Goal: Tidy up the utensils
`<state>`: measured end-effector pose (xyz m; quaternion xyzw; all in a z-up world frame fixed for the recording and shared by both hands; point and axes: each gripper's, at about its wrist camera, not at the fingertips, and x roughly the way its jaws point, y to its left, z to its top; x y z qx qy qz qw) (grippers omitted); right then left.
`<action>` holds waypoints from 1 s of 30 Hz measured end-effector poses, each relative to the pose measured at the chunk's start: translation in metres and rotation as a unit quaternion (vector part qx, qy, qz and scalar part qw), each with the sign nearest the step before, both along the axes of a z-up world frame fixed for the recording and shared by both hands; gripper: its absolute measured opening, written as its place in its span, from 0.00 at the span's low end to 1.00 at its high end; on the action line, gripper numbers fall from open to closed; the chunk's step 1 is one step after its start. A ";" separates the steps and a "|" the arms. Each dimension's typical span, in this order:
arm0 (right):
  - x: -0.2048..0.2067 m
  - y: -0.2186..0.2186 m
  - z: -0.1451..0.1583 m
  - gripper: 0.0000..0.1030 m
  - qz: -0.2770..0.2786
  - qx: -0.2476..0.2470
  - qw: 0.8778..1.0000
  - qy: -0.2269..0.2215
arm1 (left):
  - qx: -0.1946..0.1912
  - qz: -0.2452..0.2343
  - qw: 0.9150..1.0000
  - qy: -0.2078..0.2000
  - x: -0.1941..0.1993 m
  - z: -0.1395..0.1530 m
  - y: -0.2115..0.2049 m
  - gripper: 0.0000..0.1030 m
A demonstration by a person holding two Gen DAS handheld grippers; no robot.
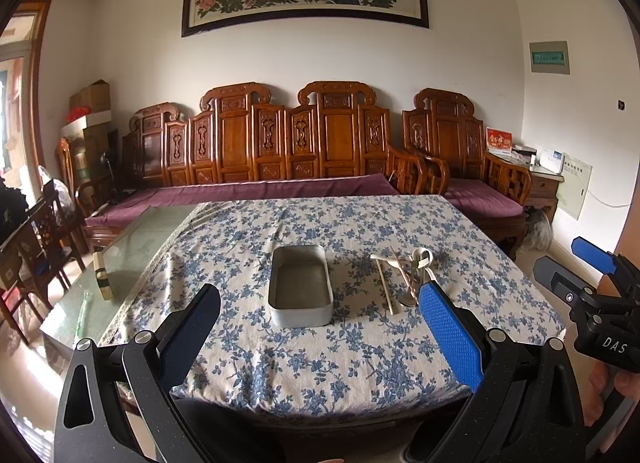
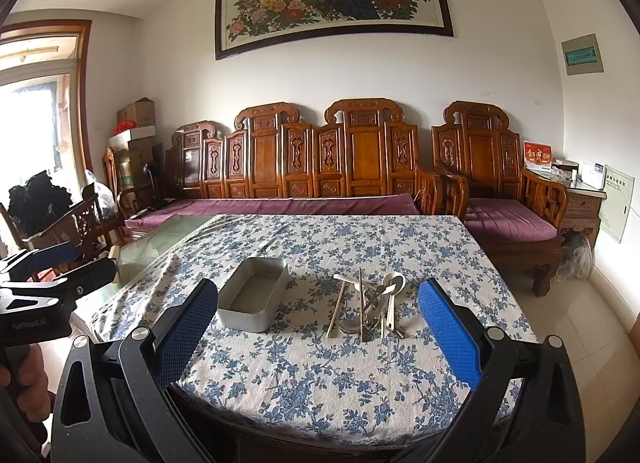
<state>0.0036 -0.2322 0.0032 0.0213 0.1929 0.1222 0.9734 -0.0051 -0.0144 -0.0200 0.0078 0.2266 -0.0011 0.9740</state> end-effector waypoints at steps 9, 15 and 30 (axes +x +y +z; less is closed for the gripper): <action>0.026 -0.006 -0.019 0.97 0.000 -0.004 1.000 0.015 | 0.012 -0.022 0.999 0.033 0.039 -0.008 0.001 0.94; 0.057 -0.010 -0.038 0.92 0.000 -0.019 0.999 0.032 | 0.017 -0.036 0.998 0.051 0.071 -0.017 0.003 0.94; 0.145 -0.038 -0.090 0.54 -0.009 -0.050 0.993 0.102 | 0.015 -0.094 0.987 0.131 0.154 -0.067 -0.014 0.94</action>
